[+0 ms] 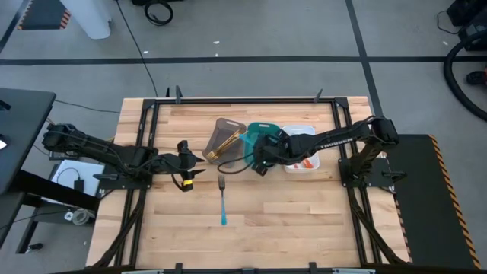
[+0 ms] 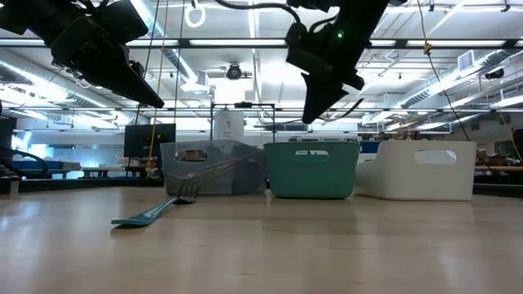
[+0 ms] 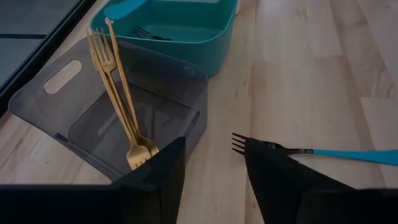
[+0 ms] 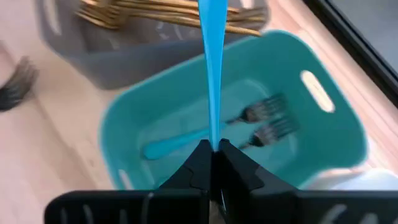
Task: Sort silverware by color (type)
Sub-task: Put the blue fork into the green bin
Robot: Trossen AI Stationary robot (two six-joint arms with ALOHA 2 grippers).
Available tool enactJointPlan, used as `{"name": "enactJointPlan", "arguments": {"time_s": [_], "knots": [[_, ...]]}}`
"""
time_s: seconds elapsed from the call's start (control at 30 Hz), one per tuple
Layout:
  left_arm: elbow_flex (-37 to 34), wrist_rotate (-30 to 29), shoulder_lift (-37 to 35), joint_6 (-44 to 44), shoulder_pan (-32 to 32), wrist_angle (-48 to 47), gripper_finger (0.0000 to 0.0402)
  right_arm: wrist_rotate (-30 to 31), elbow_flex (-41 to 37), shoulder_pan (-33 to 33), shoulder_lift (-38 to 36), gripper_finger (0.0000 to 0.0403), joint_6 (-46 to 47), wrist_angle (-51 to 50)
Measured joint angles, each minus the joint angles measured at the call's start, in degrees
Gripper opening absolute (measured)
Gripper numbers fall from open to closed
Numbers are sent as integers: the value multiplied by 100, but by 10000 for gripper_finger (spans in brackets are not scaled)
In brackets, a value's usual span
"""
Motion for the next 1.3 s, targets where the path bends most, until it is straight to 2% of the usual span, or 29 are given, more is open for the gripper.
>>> {"name": "enactJointPlan", "arguments": {"time_s": [0.4, 0.67, 0.93, 1.13, 1.3], "knots": [[2, 0, 0, -11, 2, -8, 172, 770, 0, -228, 0, 25, 755, -381], [2, -1, 0, -13, 0, 5, 172, 779, 0, -390, 1, 25, 1535, -419], [9, -5, 0, -530, 1, 34, 172, 784, 0, -413, 19, 25, 2589, -416], [7, -13, 0, -527, 2, 33, 172, 1082, -2, -296, 137, 25, 3197, -390], [-46, -17, 2, -525, 0, 13, 172, 1570, -1, -157, 233, 25, 3407, -319]]}}
